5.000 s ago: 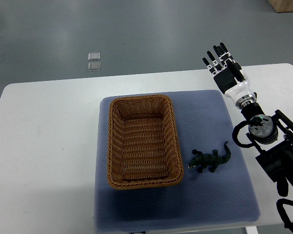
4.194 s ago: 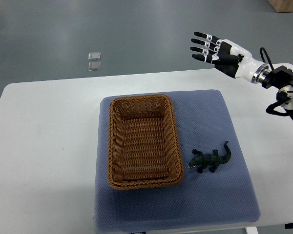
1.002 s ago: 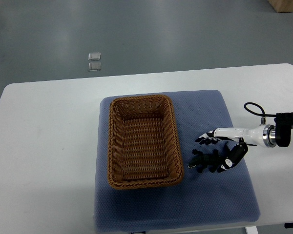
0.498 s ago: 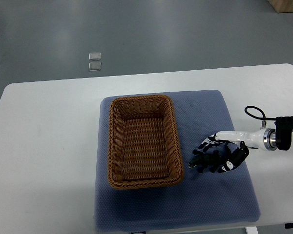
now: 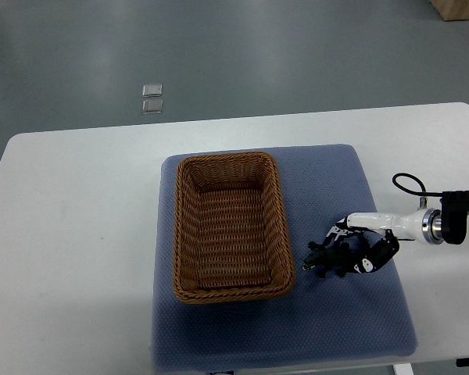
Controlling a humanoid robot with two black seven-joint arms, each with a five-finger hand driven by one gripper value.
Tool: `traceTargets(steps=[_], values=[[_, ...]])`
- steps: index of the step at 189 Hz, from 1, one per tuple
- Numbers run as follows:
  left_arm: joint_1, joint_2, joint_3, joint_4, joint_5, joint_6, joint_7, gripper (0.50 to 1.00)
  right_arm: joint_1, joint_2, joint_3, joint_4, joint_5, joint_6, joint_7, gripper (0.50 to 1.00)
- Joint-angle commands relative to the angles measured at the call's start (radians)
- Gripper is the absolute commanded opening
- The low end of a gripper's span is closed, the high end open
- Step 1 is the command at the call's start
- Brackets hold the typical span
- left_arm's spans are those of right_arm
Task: Place crocodile in brown basket with right hand
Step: 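Lift the crocodile off the cushion with the right hand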
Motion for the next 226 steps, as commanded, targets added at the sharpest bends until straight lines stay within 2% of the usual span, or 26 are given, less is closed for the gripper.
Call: traceTargets(steps=[1,178,226], values=[[0.0,0.0,-0.001,0.001,0.0,0.0,0.0,1.0,0.0,0.0,0.0,-0.001,-0.012,0.0,0.002,0.5],[0.0,0.0,0.003,-0.005,0.0,0.0,0.0,1.0,0.119,-0.089,0.023,0.001,0.002,0.008,0.008,0.5],[0.0,0.0,0.003,-0.006,0.0,0.0,0.0,1.0,0.23,-0.103,0.029,0.001,0.008,0.038,0.008,0.5]])
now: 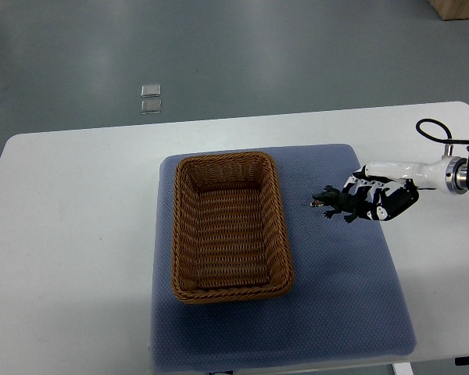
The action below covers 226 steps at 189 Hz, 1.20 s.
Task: Place crocodile in brown basket with right hand
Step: 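Lift the crocodile off the cushion with the right hand, then carry the crocodile over the wicker basket and lower it inside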
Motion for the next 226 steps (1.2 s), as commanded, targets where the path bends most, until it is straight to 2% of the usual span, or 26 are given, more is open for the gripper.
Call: traceTargets(steps=[1,45,88,153,226], values=[[0.0,0.0,0.0,-0.001,0.0,0.0,0.0,1.0,0.046,-0.003,0.001,0.0,0.001,0.01,0.0,0.5],[0.0,0.0,0.0,-0.001,0.001,0.0,0.0,1.0,0.143,0.029,0.0,-0.001,0.022,0.041,-0.002,0.5],[0.0,0.0,0.001,-0.004,0.003,0.0,0.0,1.0,0.207,0.155,-0.003,-0.007,0.062,0.042,0.0,0.5],[0.0,0.0,0.0,-0.004,0.003,-0.001,0.0,1.0,0.215,0.396,-0.054,-0.162,0.045,0.042,-0.003,0.5],[0.001,0.0,0.001,-0.004,0.003,-0.001,0.0,1.0,0.18,0.519,-0.085,-0.268,-0.045,0.033,-0.002,0.5]])
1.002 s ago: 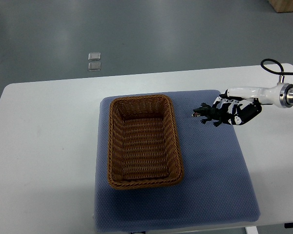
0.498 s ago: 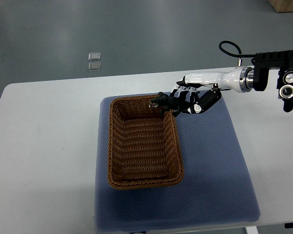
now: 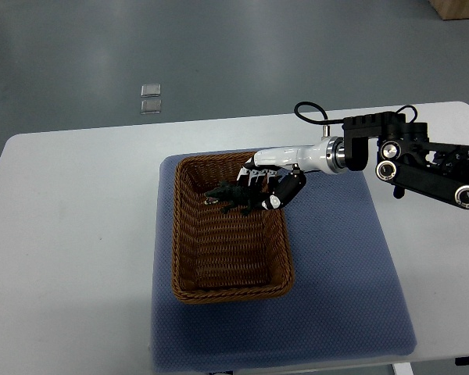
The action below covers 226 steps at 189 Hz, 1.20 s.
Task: Place crocodile in brown basket with right hand
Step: 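Carry the crocodile over the wicker basket and lower it inside, then open the right hand's fingers to release the crocodile into the basket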
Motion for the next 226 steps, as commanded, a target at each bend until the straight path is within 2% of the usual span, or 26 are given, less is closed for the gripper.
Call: traceTargets(steps=[1,76,226], values=[[0.001,0.0,0.001,0.0,0.0,0.0,0.0,1.0,-0.015,0.03,0.001,-0.026,-0.04,-0.002,0.001,0.5],[0.001,0.0,0.001,0.0,0.0,0.0,0.0,1.0,-0.056,0.071,0.005,-0.055,-0.044,-0.009,0.001,0.5],[0.001,0.0,0.001,0.0,0.0,0.0,0.0,1.0,-0.053,0.121,0.02,-0.053,-0.038,-0.031,0.002,0.5]])
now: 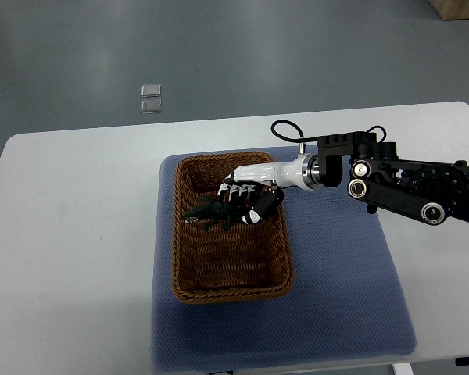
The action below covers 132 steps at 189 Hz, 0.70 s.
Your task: Place crocodile in brown basket with right hand
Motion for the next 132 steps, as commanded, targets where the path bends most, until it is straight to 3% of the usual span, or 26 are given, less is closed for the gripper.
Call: traceTargets(steps=[1,23,48,58,106,132], values=[[0.0,0.0,0.0,0.0,0.0,0.0,0.0,1.0,-0.005,0.014,-0.001,-0.002,-0.003,-0.012,0.0,0.5],[0.0,0.0,0.0,0.0,0.0,0.0,0.0,1.0,-0.024,0.02,-0.002,-0.006,-0.006,-0.019,0.0,0.5],[0.0,0.0,0.0,0.0,0.0,0.0,0.0,1.0,-0.035,0.027,-0.002,-0.014,-0.008,-0.02,0.0,0.56],[0.0,0.0,0.0,0.0,0.0,0.0,0.0,1.0,-0.035,0.027,-0.002,-0.015,-0.008,-0.019,0.0,0.601],[0.0,0.0,0.0,0.0,0.0,0.0,0.0,1.0,-0.036,0.024,-0.001,-0.017,-0.006,-0.019,0.0,0.895],[0.0,0.0,0.0,0.0,0.0,0.0,0.0,1.0,-0.035,0.017,-0.001,-0.015,-0.006,-0.011,0.0,0.913]])
